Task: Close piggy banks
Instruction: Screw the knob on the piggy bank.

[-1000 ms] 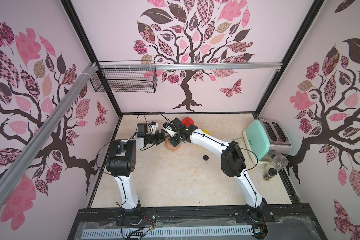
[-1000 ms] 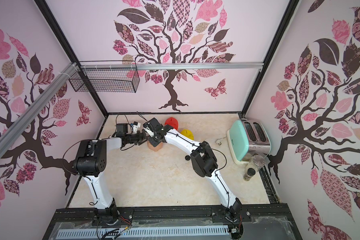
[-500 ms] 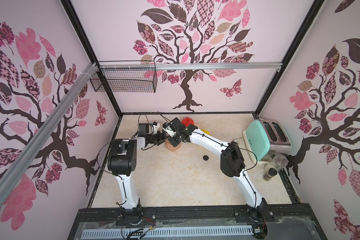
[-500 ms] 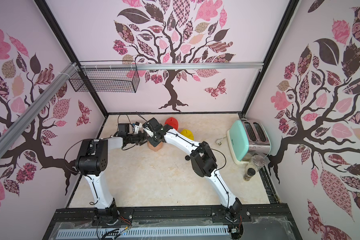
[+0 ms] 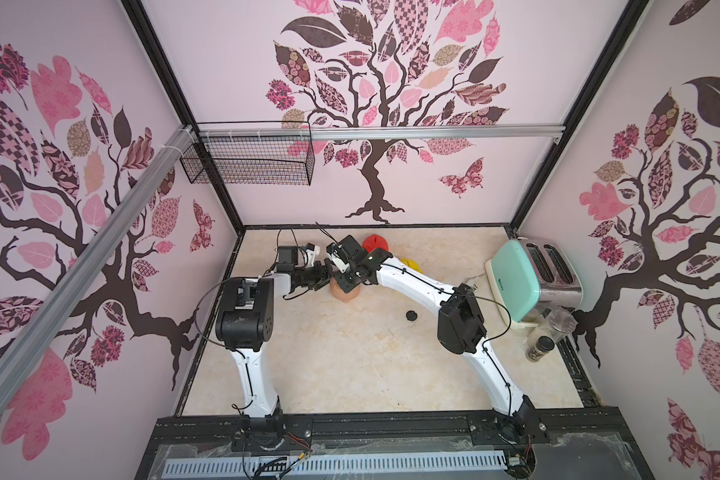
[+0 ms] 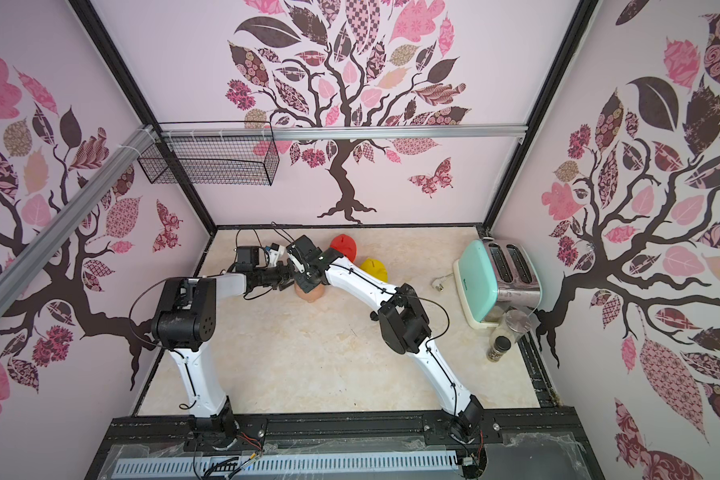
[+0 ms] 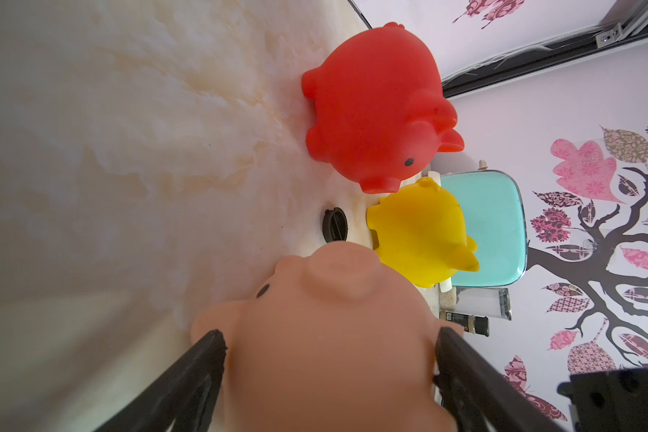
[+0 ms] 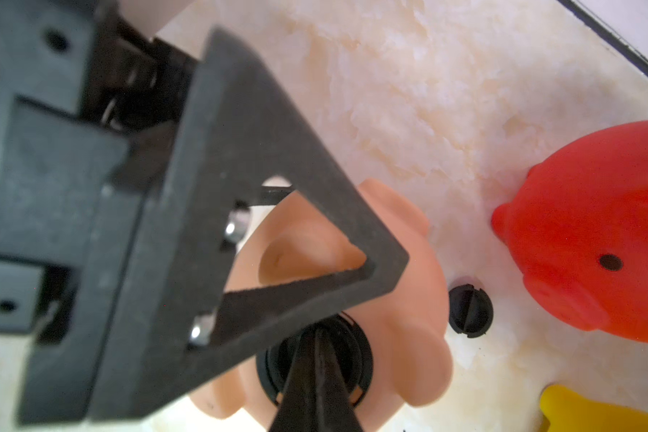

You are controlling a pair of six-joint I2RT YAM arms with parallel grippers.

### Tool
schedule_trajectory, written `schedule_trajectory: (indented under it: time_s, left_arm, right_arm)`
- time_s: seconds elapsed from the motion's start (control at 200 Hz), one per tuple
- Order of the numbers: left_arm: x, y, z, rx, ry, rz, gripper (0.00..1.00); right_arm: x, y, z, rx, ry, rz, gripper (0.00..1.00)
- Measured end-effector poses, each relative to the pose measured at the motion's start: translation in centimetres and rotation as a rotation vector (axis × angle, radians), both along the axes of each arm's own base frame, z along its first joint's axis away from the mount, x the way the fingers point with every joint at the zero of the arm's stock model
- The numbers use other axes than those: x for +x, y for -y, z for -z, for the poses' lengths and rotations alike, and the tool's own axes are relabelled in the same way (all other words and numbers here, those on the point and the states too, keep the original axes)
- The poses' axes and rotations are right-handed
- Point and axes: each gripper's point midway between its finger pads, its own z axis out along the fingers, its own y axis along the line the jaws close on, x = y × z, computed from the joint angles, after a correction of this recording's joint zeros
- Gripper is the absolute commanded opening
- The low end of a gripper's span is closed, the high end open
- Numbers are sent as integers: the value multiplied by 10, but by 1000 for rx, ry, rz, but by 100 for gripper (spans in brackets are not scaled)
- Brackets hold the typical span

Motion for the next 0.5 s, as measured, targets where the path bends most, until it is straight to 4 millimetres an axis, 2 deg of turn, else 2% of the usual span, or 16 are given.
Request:
schedule_trajectory:
  time_s: [0.5]
  left_arm:
    - [0, 0, 0, 2, 5, 2, 89]
  right_arm:
    - [0, 2, 0, 98, -123, 239, 0]
